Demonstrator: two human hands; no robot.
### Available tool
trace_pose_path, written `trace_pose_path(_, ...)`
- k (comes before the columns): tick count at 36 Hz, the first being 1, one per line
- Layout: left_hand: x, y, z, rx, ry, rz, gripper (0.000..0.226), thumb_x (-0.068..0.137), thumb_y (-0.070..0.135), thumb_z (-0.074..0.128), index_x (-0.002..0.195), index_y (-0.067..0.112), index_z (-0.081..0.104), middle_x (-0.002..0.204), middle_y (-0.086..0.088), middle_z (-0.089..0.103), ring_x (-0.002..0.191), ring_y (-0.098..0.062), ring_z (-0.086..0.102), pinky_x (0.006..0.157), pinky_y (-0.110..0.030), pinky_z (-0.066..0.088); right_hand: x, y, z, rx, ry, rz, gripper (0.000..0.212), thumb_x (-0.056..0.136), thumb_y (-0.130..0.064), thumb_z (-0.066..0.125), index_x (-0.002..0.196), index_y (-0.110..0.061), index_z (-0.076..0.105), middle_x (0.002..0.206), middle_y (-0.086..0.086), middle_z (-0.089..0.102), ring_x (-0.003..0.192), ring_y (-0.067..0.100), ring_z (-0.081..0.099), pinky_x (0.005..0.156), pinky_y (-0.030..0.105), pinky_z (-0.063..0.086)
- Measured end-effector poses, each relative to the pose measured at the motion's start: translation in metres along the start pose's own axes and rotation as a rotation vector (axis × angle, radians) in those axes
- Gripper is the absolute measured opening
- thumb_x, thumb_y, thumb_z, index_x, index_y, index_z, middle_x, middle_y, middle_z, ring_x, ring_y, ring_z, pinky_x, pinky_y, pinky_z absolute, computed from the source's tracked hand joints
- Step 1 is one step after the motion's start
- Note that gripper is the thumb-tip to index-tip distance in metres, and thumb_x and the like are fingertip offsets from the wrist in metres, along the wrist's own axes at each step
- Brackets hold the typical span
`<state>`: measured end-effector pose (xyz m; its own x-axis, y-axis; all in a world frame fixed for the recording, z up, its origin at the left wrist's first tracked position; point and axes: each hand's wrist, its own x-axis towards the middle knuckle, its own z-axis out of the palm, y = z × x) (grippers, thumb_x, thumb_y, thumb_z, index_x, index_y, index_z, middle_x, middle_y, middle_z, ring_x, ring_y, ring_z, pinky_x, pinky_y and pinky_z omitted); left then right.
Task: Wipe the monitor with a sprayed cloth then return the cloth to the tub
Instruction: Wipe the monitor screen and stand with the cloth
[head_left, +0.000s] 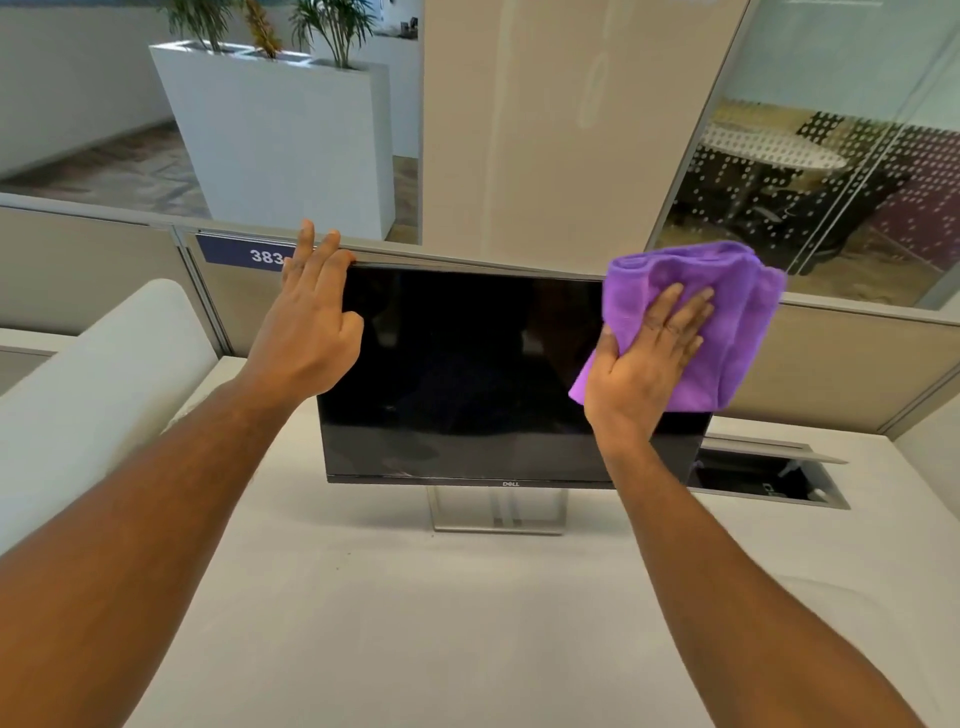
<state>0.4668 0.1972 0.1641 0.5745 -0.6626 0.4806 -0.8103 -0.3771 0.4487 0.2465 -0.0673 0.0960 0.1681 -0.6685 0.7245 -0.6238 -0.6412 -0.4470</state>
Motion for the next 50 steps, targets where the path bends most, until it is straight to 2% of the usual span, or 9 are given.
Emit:
trace_pose_path(11, 0.001, -0.001, 0.003, 0.000, 0.023, -0.001, 0.062, 0.094, 0.011, 0.041, 0.155, 0.015, 0.030, 0.172, -0.001, 0.006, 0.156, -0.015, -0.014, 0.122, -0.042, -0.001, -0.115, 0.075, 0.022, -0.268, -0.458, -1.084, 0.079, 0.095, -0.032, 0.046, 0.165, -0.021, 0.011, 0.174, 0.003, -0.001, 0.159, 0.026, 0.009, 0.129, 0.049, 0.001)
trace_pose_path(16, -0.001, 0.000, 0.002, 0.000, 0.023, -0.003, 0.063, 0.095, 0.008, 0.042, 0.156, 0.016, 0.029, 0.172, 0.000, 0.004, 0.156, -0.014, -0.015, 0.124, -0.044, -0.001, -0.137, 0.110, 0.007, -0.240, -0.453, -0.798, 0.080, 0.093, -0.026, 0.053, 0.165, -0.024, 0.017, 0.173, -0.002, 0.008, 0.155, 0.029, 0.025, 0.128, 0.051, 0.011)
trace_pose_path(22, 0.000, 0.001, 0.003, -0.007, 0.020, -0.009, 0.064, 0.094, 0.010, 0.042, 0.156, 0.015, 0.029, 0.172, 0.001, 0.005, 0.156, -0.013, -0.015, 0.125, -0.048, 0.002, -0.116, 0.113, -0.008, -0.283, -0.320, -0.051, 0.069, 0.106, -0.032, 0.035, 0.164, -0.009, 0.005, 0.169, 0.024, 0.013, 0.156, 0.043, 0.014, 0.123, 0.063, 0.018)
trace_pose_path(28, 0.000, -0.001, 0.002, 0.004, 0.027, -0.004, 0.062, 0.094, 0.010, 0.041, 0.155, 0.016, 0.030, 0.172, 0.000, 0.006, 0.156, -0.013, -0.014, 0.123, -0.042, -0.001, -0.092, 0.047, 0.006, -0.091, -0.151, 0.291, 0.081, 0.105, -0.061, 0.022, 0.164, -0.013, -0.005, 0.171, 0.019, 0.003, 0.157, 0.041, 0.008, 0.124, 0.060, 0.021)
trace_pose_path(34, 0.001, 0.000, 0.001, 0.004, 0.014, -0.006, 0.066, 0.091, 0.017, 0.036, 0.156, 0.013, 0.029, 0.172, -0.002, 0.006, 0.156, -0.015, -0.014, 0.126, -0.046, 0.001, -0.131, 0.006, 0.027, -0.078, -0.246, -0.128, 0.079, 0.107, -0.059, 0.026, 0.164, -0.010, 0.003, 0.170, 0.022, 0.003, 0.158, 0.040, 0.002, 0.128, 0.054, 0.006)
trace_pose_path(38, 0.001, -0.002, 0.004, 0.008, 0.030, 0.001, 0.067, 0.088, 0.019, 0.034, 0.155, 0.013, 0.030, 0.171, -0.002, 0.008, 0.156, -0.014, -0.014, 0.125, -0.046, 0.002, -0.165, 0.012, 0.037, -0.097, -0.365, -0.601, 0.077, 0.099, -0.030, 0.050, 0.165, -0.015, 0.014, 0.172, 0.013, 0.009, 0.159, 0.032, 0.008, 0.128, 0.054, 0.002)
trace_pose_path(42, 0.000, -0.005, 0.007, 0.015, 0.051, 0.021, 0.066, 0.089, 0.018, 0.036, 0.154, 0.015, 0.030, 0.171, -0.001, 0.008, 0.153, -0.008, -0.018, 0.121, -0.038, -0.002, -0.175, 0.027, 0.036, -0.166, -0.505, -0.989, 0.076, 0.091, -0.015, 0.045, 0.164, -0.022, 0.023, 0.171, 0.000, 0.021, 0.158, 0.021, 0.016, 0.129, 0.046, 0.008)
trace_pose_path(46, -0.001, -0.007, 0.007, 0.019, 0.058, 0.022, 0.066, 0.090, 0.020, 0.036, 0.155, 0.017, 0.029, 0.171, 0.001, 0.006, 0.150, -0.003, -0.020, 0.120, -0.037, -0.003, -0.151, 0.036, 0.029, -0.138, -0.561, -1.069, 0.081, 0.086, -0.013, 0.053, 0.162, -0.024, 0.028, 0.163, -0.003, 0.039, 0.146, 0.022, 0.038, 0.127, 0.041, 0.012)
trace_pose_path(50, 0.000, -0.005, 0.006, 0.012, 0.040, 0.013, 0.066, 0.090, 0.020, 0.035, 0.155, 0.016, 0.029, 0.172, 0.001, 0.006, 0.155, -0.011, -0.016, 0.121, -0.039, -0.002, -0.111, 0.031, 0.022, -0.085, -0.358, -0.862, 0.086, 0.078, -0.017, 0.070, 0.157, -0.023, 0.038, 0.159, 0.001, 0.045, 0.137, 0.025, 0.046, 0.124, 0.040, 0.016)
